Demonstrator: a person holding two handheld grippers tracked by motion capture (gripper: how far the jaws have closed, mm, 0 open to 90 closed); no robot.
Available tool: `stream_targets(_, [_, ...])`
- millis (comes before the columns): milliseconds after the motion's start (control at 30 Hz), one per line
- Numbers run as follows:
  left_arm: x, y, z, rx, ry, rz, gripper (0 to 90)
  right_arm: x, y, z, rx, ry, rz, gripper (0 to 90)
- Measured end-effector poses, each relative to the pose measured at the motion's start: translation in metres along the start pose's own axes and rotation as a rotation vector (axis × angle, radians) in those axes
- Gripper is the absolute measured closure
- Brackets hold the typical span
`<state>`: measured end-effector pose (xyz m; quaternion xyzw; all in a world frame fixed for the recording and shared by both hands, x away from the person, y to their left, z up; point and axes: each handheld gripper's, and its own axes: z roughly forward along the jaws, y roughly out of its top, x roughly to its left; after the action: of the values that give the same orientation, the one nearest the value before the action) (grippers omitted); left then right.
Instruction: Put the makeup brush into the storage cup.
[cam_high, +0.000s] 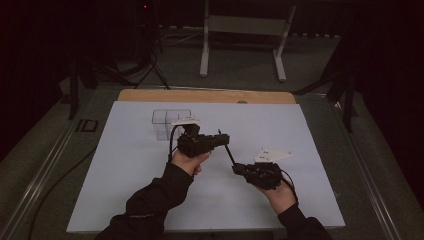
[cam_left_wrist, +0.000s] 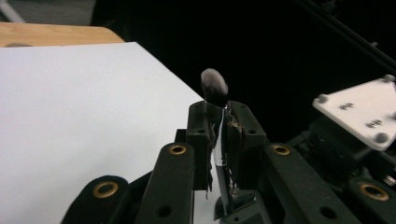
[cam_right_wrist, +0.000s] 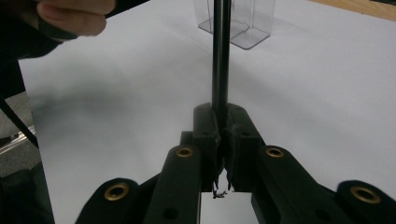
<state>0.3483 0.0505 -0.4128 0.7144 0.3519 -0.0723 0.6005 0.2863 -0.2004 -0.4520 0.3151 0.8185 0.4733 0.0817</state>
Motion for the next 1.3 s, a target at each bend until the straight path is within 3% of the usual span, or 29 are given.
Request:
stream_targets(33, [0.000, 0.000, 0.001, 0.001, -0.022, -0.018, 82.7, 0.000, 0.000, 0.000, 0.000, -0.003, -0.001, 84.3])
stream_targets(67, [-0.001, 0.000, 0.002, 0.004, -0.011, -0.006, 83.3, 0.000, 0.000, 0.000, 0.003, -0.001, -0.003, 84.3])
stream_targets(133, [-0.001, 0.000, 0.002, -0.004, -0.025, -0.026, 84.3, -0.001, -0.001, 0.001, 0.000, -0.004, -0.007, 84.3])
stream_targets(300, [-0.007, 0.001, 0.002, -0.010, -0.023, -0.003, 84.6, 0.001, -0.001, 0.000, -0.014, -0.006, -0.022, 81.3])
stream_targets(333, [-0.009, 0.001, 0.002, -0.016, -0.011, 0.006, 84.7, 0.003, 0.000, 0.000, -0.018, -0.013, -0.037, 71.8])
stream_targets(367, [-0.010, 0.002, 0.002, -0.011, -0.027, 0.010, 84.7, 0.004, 0.000, 0.000, -0.021, -0.012, -0.045, 63.2])
stream_targets(433, [-0.014, 0.003, 0.003, -0.009, -0.020, 0.037, 84.8, 0.006, 0.001, 0.003, 0.000, -0.003, -0.047, 53.8])
stream_targets(600, [-0.020, 0.006, 0.001, 0.007, -0.014, 0.079, 84.8, 0.009, 0.001, 0.006, -0.013, -0.010, -0.051, 34.2])
stream_targets(700, [-0.022, 0.008, -0.002, 0.011, 0.002, 0.096, 84.8, 0.008, 0.001, 0.004, -0.021, -0.010, -0.050, 17.9])
stream_targets(767, [-0.022, 0.011, -0.005, 0.008, 0.008, 0.105, 84.8, 0.008, 0.001, 0.003, -0.029, -0.037, -0.052, 16.8])
stream_targets(867, [-0.022, 0.016, -0.012, 0.006, 0.034, 0.125, 84.9, 0.005, 0.000, 0.002, -0.042, -0.040, -0.079, 15.5])
stream_targets(967, [-0.021, 0.021, -0.017, 0.001, 0.056, 0.140, 84.9, 0.003, 0.000, 0.000, -0.058, -0.040, -0.074, 15.4])
stream_targets(1133, [-0.024, 0.027, -0.027, -0.020, 0.090, 0.174, 84.9, 0.003, 0.000, -0.003, -0.068, -0.073, -0.097, 14.1])
stream_targets(1300, [-0.023, 0.032, -0.033, -0.034, 0.118, 0.198, 84.9, 0.003, 0.001, -0.006, -0.108, -0.067, -0.106, 13.9])
